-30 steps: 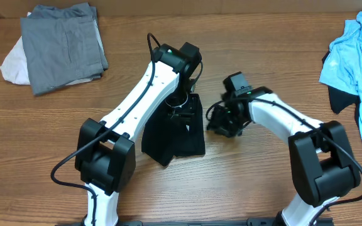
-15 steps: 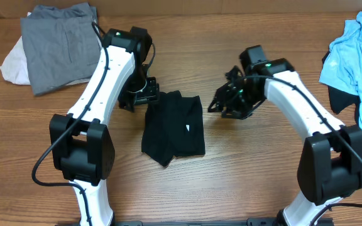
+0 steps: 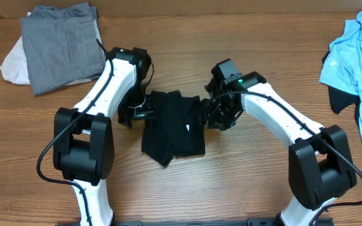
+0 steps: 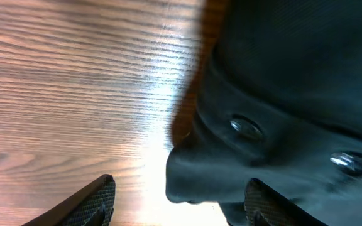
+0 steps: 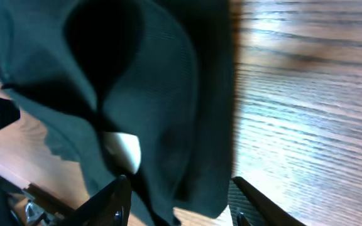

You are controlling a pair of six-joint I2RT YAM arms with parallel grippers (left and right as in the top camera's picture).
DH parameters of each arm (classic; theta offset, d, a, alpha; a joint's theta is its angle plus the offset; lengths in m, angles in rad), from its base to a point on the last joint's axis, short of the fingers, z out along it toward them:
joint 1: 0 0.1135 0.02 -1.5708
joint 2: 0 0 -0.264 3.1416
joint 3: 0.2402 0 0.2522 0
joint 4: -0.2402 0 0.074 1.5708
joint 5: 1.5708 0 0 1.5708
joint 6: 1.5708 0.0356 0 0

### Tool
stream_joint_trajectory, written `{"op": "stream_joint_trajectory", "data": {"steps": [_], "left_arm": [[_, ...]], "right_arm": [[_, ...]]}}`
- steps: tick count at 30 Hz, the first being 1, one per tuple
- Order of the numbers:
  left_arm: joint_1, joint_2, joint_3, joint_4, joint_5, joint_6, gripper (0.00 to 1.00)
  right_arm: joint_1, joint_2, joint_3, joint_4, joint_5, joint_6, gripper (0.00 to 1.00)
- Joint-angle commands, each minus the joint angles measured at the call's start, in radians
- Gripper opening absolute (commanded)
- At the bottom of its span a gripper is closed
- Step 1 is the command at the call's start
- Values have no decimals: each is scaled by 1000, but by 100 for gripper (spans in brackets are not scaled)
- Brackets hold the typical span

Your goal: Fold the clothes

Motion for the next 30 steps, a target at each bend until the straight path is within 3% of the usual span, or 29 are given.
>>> {"op": "stream_joint_trajectory", "data": {"steps": [1, 10, 16, 25, 30], "left_arm": [[-3, -19, -31, 28, 18, 16, 70], [-4, -19, -35, 58, 18, 16, 72], [-11, -19, -36, 69, 18, 16, 69], [-11, -19, -36, 81, 17, 16, 68], [-14, -19, -36, 93, 16, 16, 75]], "right_arm": [[3, -13, -35, 36, 18, 45, 52], [5, -13, -126, 173, -46, 103, 33], [5, -13, -134, 187, -28, 122, 4], [-3, -13, -129, 132, 206, 159, 4], [-3, -13, -113, 56, 393, 210, 4]]}}
